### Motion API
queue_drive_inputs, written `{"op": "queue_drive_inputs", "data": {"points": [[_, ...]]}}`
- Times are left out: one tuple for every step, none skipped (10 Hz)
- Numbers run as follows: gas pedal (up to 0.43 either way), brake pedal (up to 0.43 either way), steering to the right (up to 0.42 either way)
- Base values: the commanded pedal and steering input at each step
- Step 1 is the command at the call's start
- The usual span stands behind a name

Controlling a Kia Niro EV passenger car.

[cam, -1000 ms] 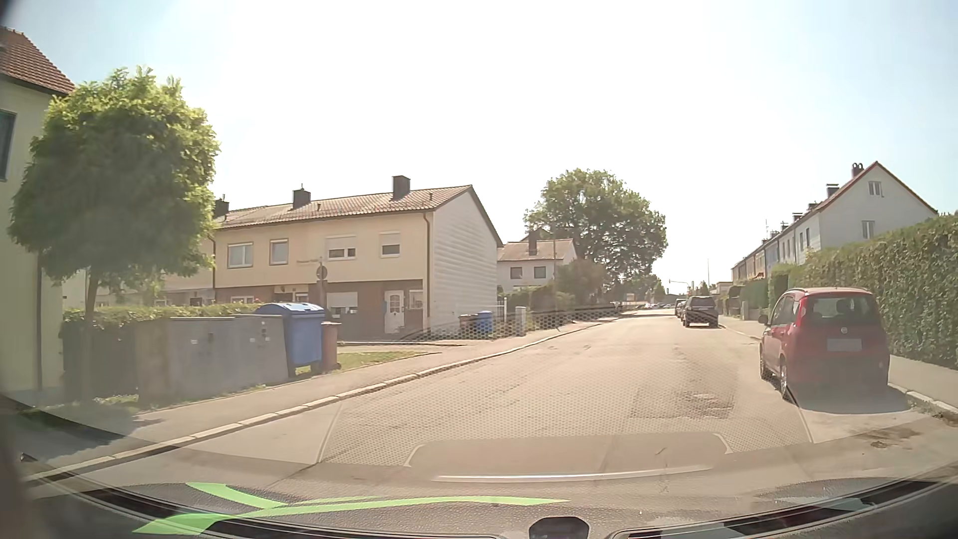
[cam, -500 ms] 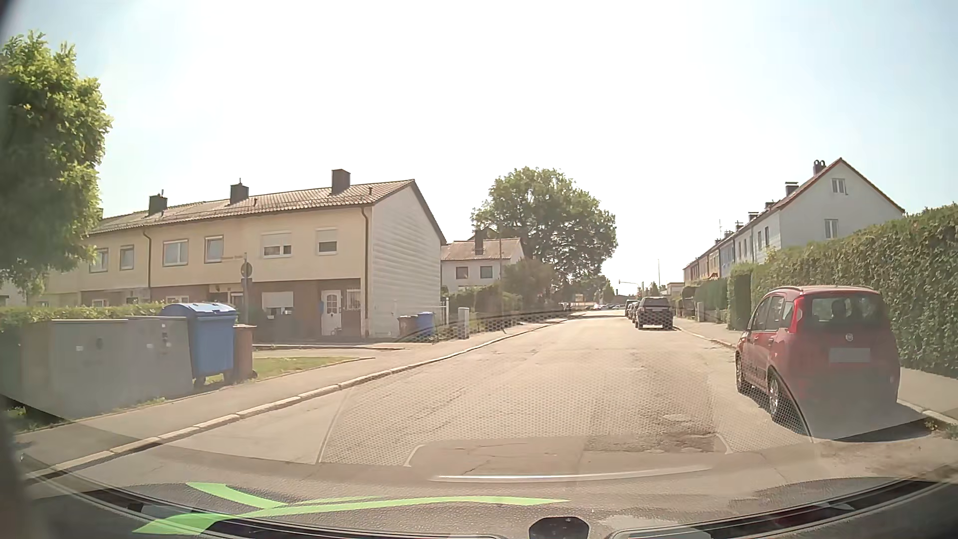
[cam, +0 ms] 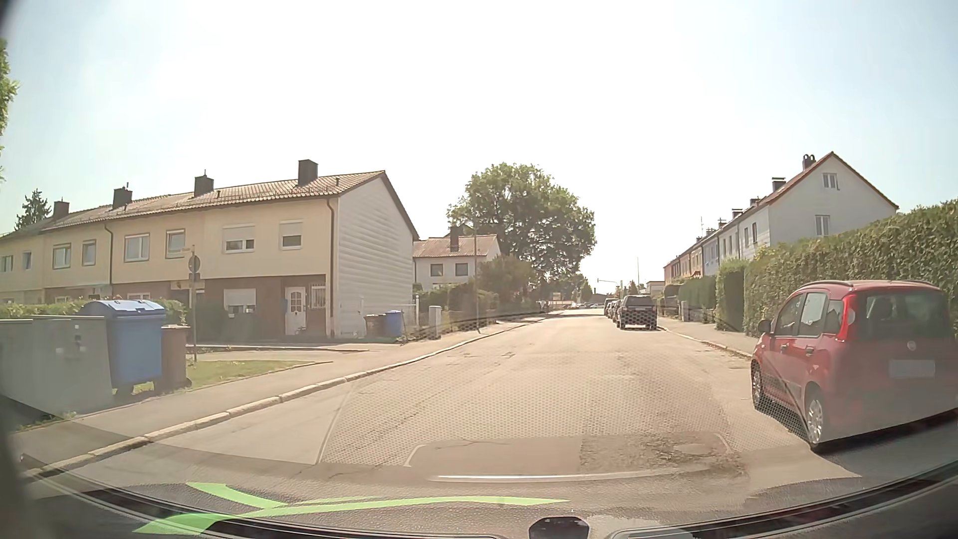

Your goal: Follow the waypoints while adhering to traffic rules and regulations

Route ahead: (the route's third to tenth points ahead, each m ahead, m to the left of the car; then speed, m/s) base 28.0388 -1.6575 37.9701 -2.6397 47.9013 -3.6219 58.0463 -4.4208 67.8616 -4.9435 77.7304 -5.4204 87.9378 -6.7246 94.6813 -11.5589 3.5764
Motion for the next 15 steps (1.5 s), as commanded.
{"op": "queue_drive_inputs", "data": {"points": [[0.098,0.000,0.034],[0.098,0.000,0.026],[0.098,0.000,0.025],[0.098,0.000,0.028],[0.098,0.000,0.036],[0.098,0.000,0.043],[0.098,0.000,0.045],[0.110,0.000,0.048],[0.110,0.000,0.051],[0.110,0.000,0.055],[0.110,0.000,0.059],[0.110,0.000,0.060],[0.110,0.000,0.060],[0.110,0.000,0.060],[0.110,0.000,0.060]]}}
